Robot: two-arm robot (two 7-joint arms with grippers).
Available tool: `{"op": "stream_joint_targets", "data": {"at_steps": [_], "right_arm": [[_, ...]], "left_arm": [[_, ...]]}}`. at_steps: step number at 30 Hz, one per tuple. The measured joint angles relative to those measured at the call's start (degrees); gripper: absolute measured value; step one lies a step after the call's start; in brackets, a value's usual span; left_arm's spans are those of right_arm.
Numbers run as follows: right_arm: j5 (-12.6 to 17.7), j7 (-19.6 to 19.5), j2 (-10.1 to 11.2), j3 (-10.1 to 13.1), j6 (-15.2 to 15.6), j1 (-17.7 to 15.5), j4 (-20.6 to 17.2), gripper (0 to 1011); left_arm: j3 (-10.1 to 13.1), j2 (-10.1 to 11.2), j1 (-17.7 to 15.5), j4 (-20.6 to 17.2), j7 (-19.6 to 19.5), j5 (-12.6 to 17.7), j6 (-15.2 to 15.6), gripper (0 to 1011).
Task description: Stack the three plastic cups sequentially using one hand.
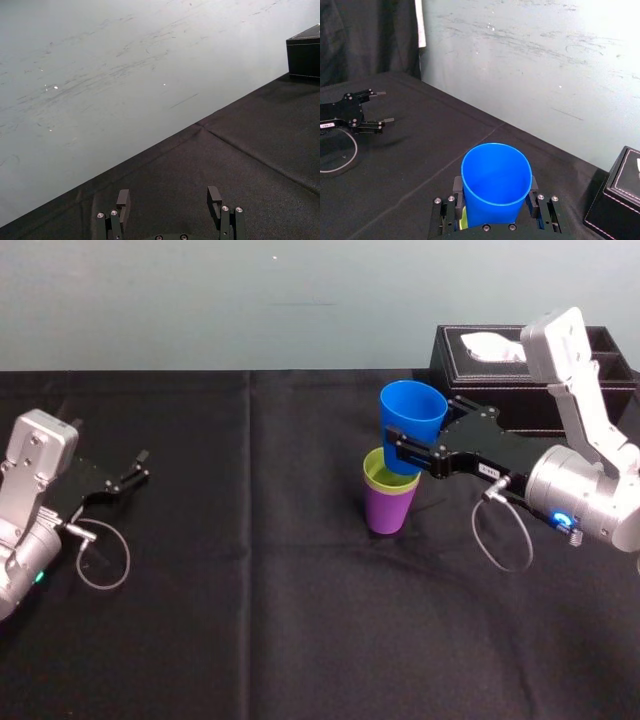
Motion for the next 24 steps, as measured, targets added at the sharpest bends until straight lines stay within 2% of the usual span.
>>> {"op": "stream_joint_targets", "data": {"at_steps": [10,24], "right_arm": [[-0.07,0.63,-0.87,-1.28,-0.01,1.78,2.73,726],[-0.81,0.76,-1.27,-2.14,-0.49,2.07,4.51,726]], "left_arm": [[0.00,0.00,0.00,0.00,0.00,0.00,0.00,1011],[0.00,0.00,0.00,0.00,0.00,0.00,0.00,1011]]}}
